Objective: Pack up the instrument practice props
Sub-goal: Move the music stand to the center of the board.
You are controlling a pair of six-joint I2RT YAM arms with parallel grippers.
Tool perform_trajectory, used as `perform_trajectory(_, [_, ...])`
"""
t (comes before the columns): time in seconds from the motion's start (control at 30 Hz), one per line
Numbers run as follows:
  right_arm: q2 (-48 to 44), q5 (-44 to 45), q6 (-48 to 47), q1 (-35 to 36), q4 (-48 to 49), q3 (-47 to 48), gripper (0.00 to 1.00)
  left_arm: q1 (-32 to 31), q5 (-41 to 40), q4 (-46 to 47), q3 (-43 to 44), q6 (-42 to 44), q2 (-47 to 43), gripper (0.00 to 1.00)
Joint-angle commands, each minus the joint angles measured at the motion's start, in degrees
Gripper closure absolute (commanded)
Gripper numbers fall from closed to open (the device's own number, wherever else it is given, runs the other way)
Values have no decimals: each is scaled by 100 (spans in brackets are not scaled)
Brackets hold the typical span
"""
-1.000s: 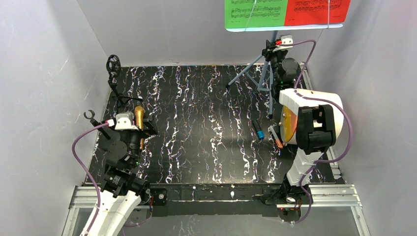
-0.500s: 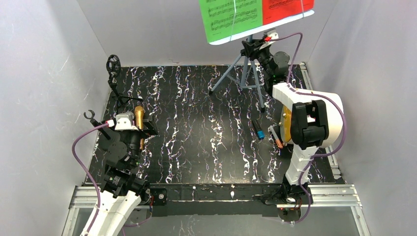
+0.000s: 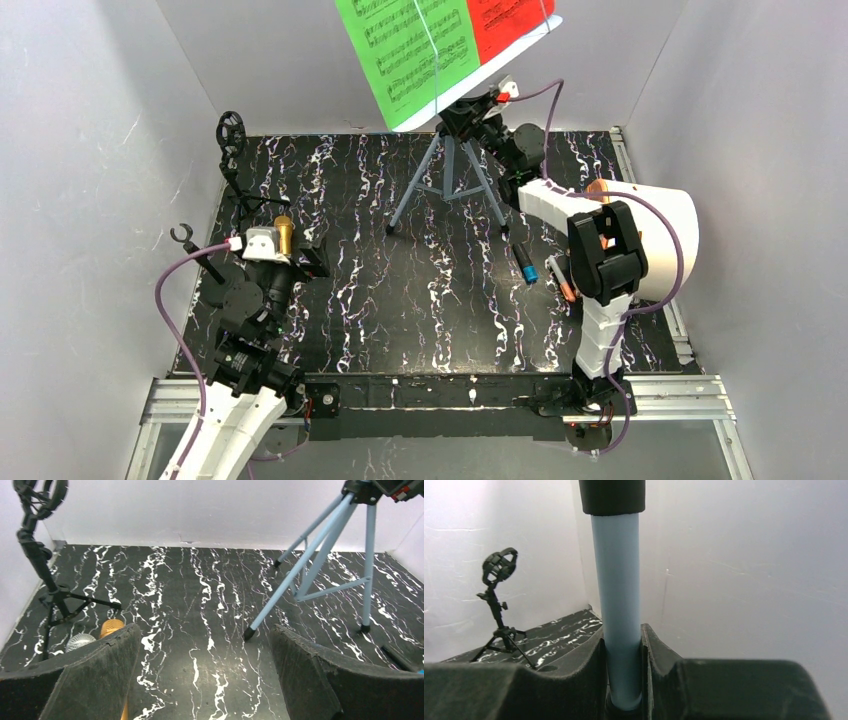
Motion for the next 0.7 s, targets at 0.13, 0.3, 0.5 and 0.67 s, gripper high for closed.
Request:
perform_trajectory(0.13, [-320,652,253,769,625,-245,99,-33,374,-166,471,-467,248,2])
perform_trajectory(0.3, [-555,1271,126,1153,603,-739,99,-28,651,-88,552,-713,455,2])
perform_trajectory(0.5, [-890,2213,-328,1673,650,-1271,99,-28,813,-603,1189,-1008,1147,2])
perform_trajectory(0.67, [-1186,3017,-668,1890,579,-1649,99,-28,797,-823,1601,-1212,1259,2])
